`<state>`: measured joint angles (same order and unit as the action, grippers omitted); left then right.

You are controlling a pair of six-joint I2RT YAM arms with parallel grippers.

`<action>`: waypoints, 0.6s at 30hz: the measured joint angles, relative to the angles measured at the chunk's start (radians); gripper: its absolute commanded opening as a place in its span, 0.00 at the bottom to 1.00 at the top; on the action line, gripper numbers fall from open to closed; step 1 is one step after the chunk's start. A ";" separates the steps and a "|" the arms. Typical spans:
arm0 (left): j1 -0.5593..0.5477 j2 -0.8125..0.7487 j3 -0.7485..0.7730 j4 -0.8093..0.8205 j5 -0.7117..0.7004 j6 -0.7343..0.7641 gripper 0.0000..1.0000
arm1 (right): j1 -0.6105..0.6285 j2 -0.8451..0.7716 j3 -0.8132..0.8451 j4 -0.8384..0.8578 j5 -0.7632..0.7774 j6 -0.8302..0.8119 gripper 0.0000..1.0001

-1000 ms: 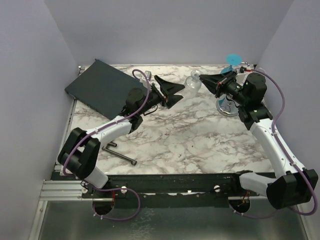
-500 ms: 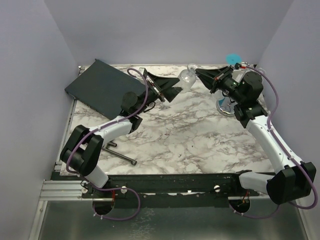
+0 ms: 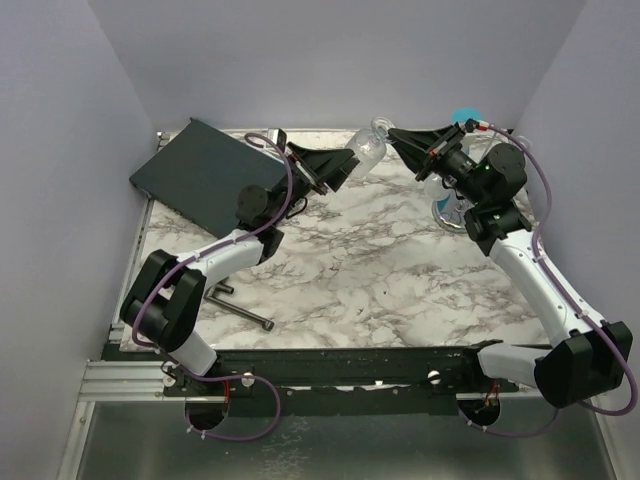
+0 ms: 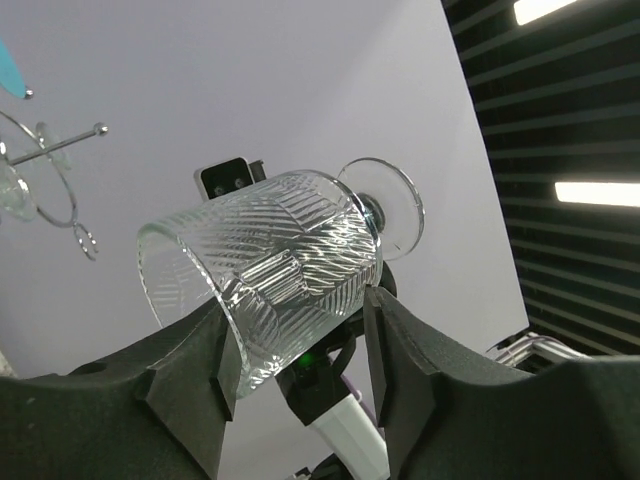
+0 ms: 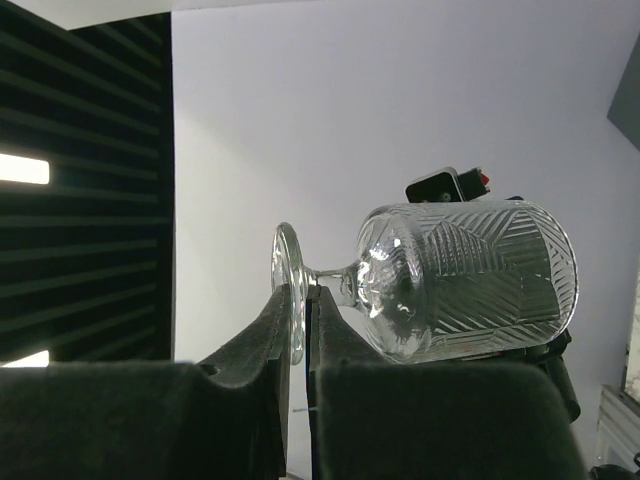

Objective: Take the wine glass off the wine glass rack

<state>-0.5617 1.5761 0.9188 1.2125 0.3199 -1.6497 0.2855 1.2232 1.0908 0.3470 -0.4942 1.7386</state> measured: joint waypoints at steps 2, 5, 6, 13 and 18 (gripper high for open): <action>0.002 0.000 0.016 0.006 -0.001 0.000 0.49 | 0.004 0.000 0.002 0.015 0.000 0.008 0.00; 0.004 0.000 0.037 0.018 -0.005 0.000 0.43 | 0.007 0.000 0.003 0.046 0.000 0.021 0.00; 0.005 0.000 0.040 0.023 -0.008 0.000 0.40 | 0.007 0.000 0.003 0.054 0.000 0.025 0.00; 0.007 -0.001 0.053 0.078 -0.027 -0.012 0.06 | 0.004 0.000 0.003 0.060 0.011 0.049 0.00; 0.008 -0.007 0.055 0.059 -0.026 -0.002 0.00 | 0.006 -0.018 0.027 -0.011 0.026 -0.005 0.27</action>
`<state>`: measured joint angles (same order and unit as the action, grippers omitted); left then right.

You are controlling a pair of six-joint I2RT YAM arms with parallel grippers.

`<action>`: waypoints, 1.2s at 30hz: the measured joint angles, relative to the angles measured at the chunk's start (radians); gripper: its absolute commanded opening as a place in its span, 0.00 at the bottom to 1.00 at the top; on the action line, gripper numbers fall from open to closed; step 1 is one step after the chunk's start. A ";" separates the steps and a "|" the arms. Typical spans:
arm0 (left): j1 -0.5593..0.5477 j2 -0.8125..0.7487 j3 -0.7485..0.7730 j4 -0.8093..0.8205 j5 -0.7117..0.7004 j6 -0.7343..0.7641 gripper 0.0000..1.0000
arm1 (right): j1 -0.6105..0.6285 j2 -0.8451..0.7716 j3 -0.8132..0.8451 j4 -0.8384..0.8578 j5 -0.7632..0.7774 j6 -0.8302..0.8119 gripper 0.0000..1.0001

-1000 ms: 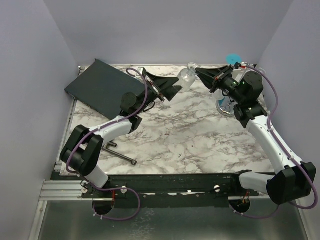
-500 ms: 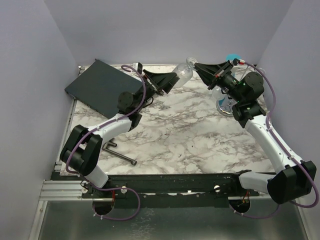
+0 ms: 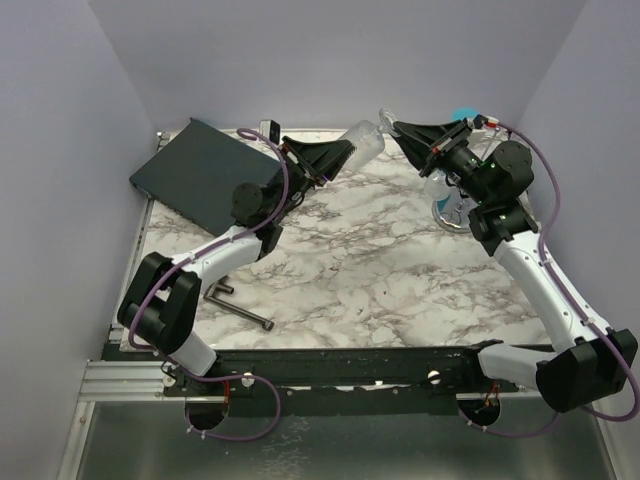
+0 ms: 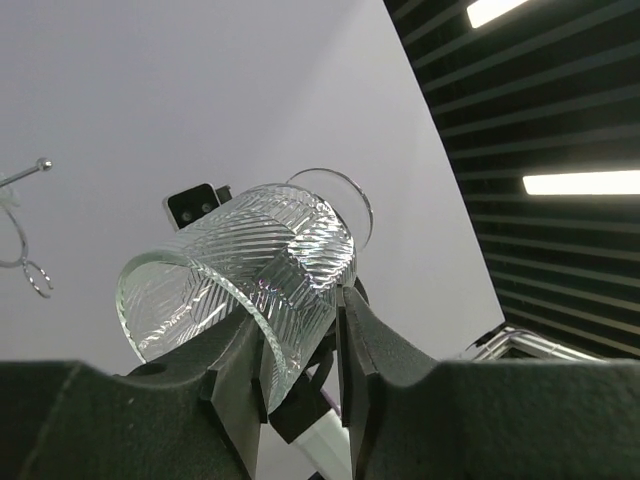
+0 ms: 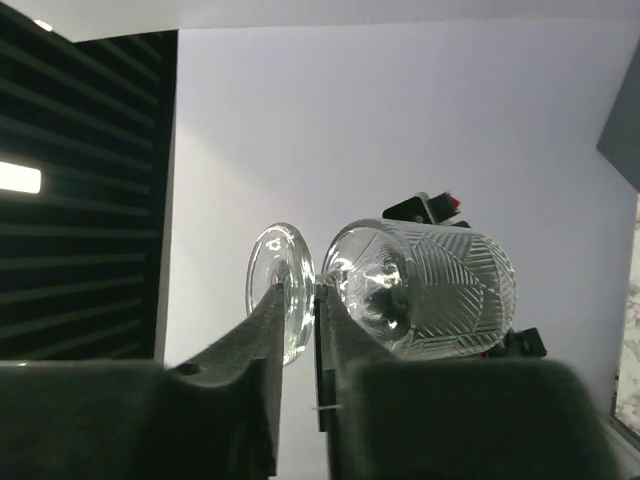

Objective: Take the wine glass off the wine glass rack

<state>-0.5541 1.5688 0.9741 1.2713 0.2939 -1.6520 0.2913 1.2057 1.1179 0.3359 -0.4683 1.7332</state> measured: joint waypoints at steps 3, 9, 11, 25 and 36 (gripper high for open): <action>-0.002 -0.037 0.000 -0.058 -0.004 0.026 0.00 | 0.000 -0.017 0.023 -0.095 0.033 -0.077 0.52; -0.002 -0.139 0.001 -0.176 -0.010 0.110 0.00 | 0.003 -0.049 0.033 -0.296 0.084 -0.263 0.69; -0.002 -0.163 0.002 -0.229 -0.010 0.140 0.00 | 0.004 -0.061 0.033 -0.345 0.102 -0.301 0.74; -0.002 -0.210 0.382 -1.190 -0.101 0.584 0.00 | 0.004 -0.132 0.220 -0.735 0.328 -0.666 1.00; -0.002 0.102 0.770 -1.836 -0.186 0.949 0.00 | 0.004 -0.056 0.359 -0.956 0.462 -0.914 1.00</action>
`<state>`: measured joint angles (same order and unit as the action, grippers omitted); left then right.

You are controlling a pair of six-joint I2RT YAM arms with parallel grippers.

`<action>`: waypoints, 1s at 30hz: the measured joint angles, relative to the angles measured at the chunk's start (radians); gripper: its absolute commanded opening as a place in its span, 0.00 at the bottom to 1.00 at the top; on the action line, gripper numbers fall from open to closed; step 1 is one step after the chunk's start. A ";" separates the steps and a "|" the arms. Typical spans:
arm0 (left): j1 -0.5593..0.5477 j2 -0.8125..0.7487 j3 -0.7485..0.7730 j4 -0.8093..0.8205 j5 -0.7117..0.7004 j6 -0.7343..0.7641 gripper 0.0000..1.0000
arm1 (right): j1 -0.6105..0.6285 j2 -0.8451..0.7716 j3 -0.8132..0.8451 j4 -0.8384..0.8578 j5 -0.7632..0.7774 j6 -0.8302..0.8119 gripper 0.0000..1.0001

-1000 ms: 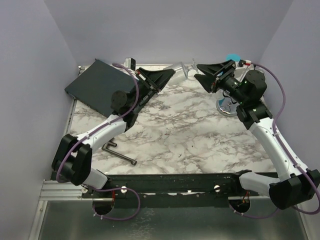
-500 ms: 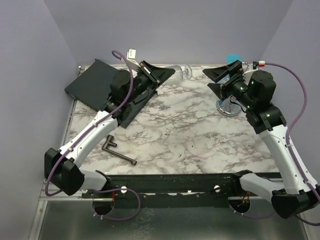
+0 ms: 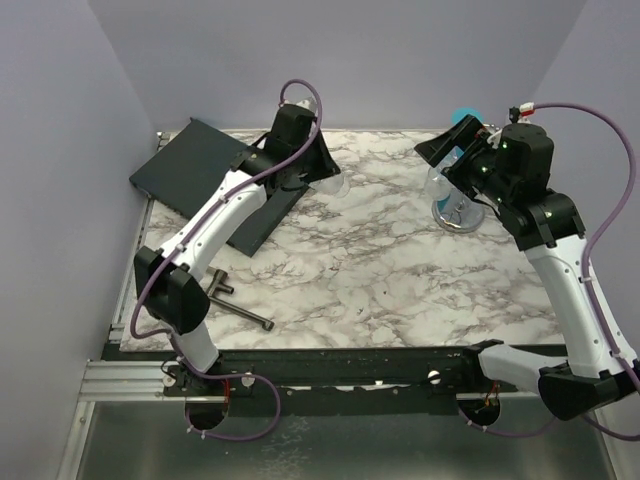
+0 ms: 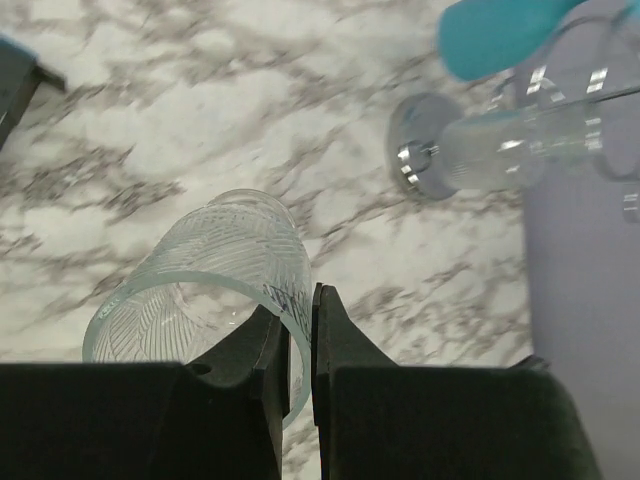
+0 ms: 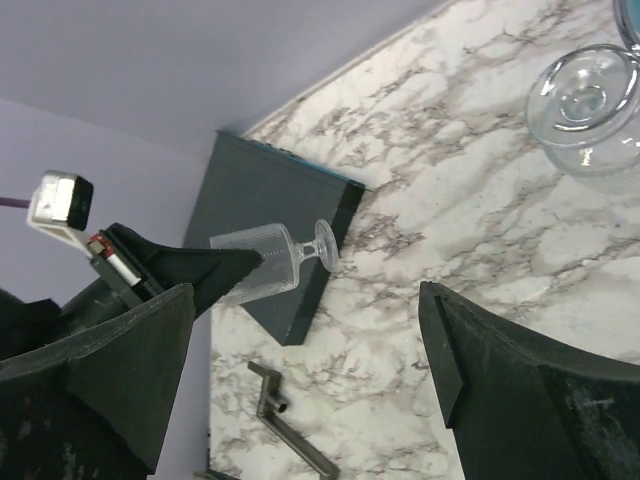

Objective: Take the wine glass off the wine glass rack

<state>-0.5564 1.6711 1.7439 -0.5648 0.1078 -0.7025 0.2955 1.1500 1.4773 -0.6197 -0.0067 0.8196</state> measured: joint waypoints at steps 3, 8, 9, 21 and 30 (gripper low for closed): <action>0.000 0.069 0.015 -0.115 -0.034 0.055 0.00 | 0.000 0.021 0.010 -0.039 0.018 -0.039 1.00; 0.000 0.159 0.016 -0.252 -0.100 0.129 0.00 | 0.000 0.040 0.026 -0.066 0.036 -0.085 1.00; 0.000 0.172 0.016 -0.263 -0.108 0.138 0.00 | 0.000 0.039 0.026 -0.066 0.039 -0.090 1.00; -0.006 0.306 0.016 -0.299 -0.165 0.219 0.00 | -0.012 -0.019 -0.050 -0.066 0.114 -0.105 1.00; -0.034 0.348 0.019 -0.298 -0.188 0.233 0.01 | -0.253 -0.025 -0.169 -0.017 -0.098 -0.102 1.00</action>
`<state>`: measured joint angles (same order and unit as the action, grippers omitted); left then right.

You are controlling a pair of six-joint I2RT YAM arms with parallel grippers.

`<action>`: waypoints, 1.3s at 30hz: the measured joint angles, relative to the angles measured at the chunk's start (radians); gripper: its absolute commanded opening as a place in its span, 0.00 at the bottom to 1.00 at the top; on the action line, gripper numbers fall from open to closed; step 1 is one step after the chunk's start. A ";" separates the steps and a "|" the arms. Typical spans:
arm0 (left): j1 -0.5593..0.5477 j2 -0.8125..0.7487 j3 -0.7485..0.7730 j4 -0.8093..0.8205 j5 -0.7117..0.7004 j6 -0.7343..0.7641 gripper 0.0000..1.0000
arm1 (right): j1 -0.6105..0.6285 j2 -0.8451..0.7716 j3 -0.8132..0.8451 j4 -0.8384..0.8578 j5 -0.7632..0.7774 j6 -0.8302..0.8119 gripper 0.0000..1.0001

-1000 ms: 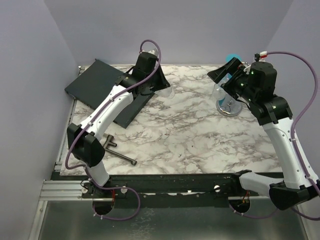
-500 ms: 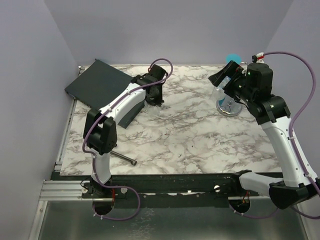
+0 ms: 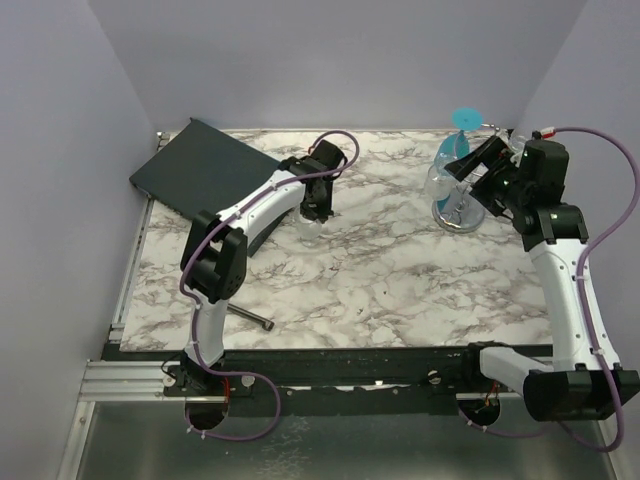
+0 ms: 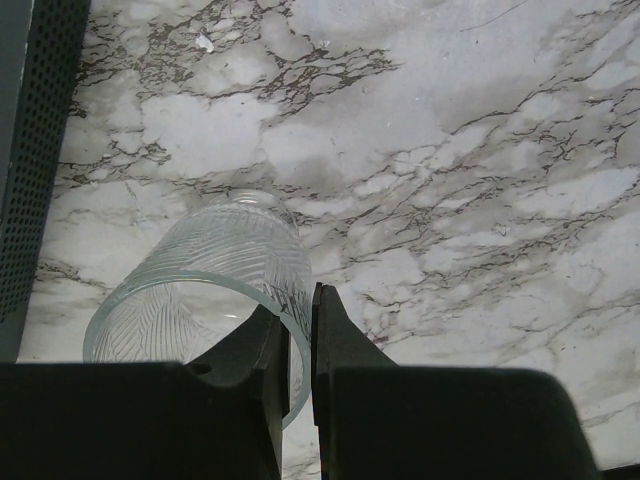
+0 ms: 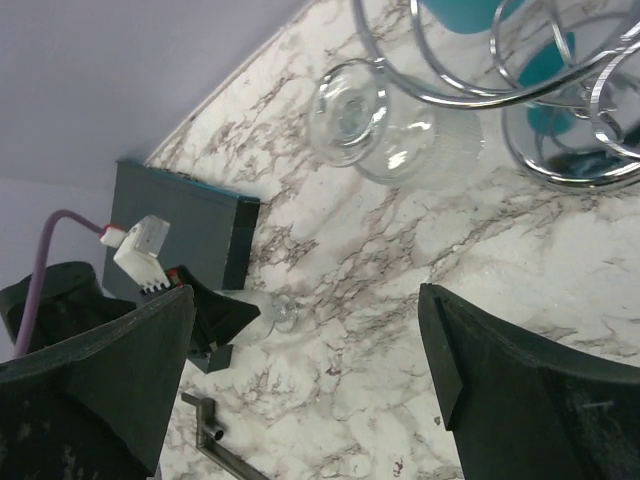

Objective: Take the wine glass off the wine glass rack

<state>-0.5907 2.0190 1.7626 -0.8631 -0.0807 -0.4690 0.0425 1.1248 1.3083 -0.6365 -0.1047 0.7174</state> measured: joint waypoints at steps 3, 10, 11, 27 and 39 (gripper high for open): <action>-0.010 0.006 0.011 0.001 -0.010 0.004 0.14 | -0.074 -0.002 -0.048 0.013 -0.076 0.008 1.00; -0.023 0.008 0.012 0.001 -0.022 0.011 0.38 | -0.090 -0.055 -0.106 0.052 -0.160 0.039 1.00; -0.024 0.008 0.012 0.001 -0.024 0.010 0.40 | -0.090 -0.066 -0.116 0.059 -0.163 0.043 1.00; -0.047 0.004 0.031 0.001 -0.045 0.011 0.62 | -0.090 -0.109 -0.169 0.066 -0.144 0.076 1.00; -0.047 -0.075 0.047 -0.008 -0.049 0.014 0.73 | -0.090 -0.098 -0.169 0.067 -0.116 0.071 0.98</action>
<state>-0.6373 1.9438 1.8095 -0.8707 -0.1295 -0.4553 -0.0471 1.0264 1.1397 -0.5697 -0.2207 0.7883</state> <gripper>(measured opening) 0.702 0.993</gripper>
